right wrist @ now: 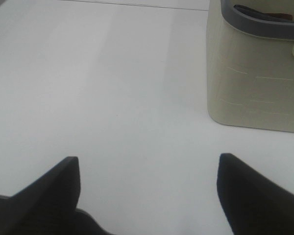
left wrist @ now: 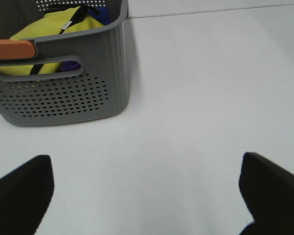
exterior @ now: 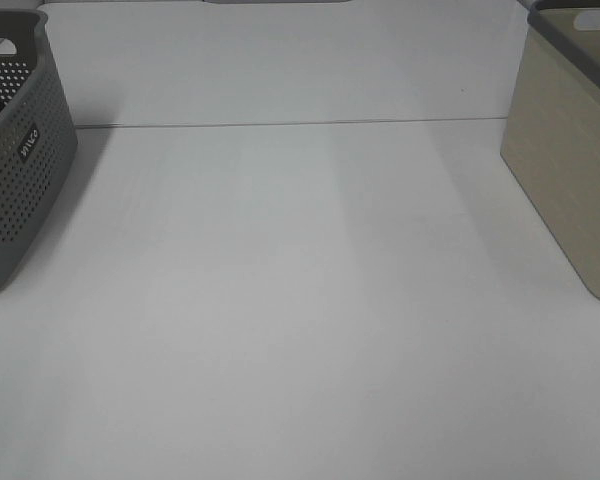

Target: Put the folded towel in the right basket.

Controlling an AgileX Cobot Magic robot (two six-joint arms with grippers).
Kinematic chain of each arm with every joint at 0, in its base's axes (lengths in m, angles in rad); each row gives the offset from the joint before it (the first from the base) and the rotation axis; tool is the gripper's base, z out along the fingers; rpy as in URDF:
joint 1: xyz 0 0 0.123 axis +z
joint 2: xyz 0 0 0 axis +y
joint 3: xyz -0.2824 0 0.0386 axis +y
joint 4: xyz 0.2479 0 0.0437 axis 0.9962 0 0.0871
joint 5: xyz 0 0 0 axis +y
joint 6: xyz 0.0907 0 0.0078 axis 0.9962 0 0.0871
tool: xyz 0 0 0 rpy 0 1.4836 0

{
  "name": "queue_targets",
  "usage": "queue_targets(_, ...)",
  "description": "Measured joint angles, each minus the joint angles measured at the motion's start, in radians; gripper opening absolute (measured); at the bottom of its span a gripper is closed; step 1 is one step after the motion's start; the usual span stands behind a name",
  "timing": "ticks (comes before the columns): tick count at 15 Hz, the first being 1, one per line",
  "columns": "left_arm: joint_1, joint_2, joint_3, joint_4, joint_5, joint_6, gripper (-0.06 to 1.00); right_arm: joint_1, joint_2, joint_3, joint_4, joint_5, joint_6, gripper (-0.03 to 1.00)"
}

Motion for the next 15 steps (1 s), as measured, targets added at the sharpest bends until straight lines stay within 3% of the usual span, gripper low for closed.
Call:
queue_targets(7, 0.0, 0.0, 0.0, 0.0, 0.0, 0.0, 0.98, -0.003, 0.0, 0.0, 0.001, 0.0, 0.0, 0.74)
queue_targets(11, 0.0, 0.0, 0.0, 0.0, 0.0, 0.0, 0.98, -0.162, -0.003, 0.0, 0.007, 0.0, 0.0, 0.74)
queue_targets(15, 0.0, 0.0, 0.0, 0.0, 0.0, 0.0, 0.98, -0.166, -0.01, 0.0, 0.007, -0.001, 0.0, 0.74)
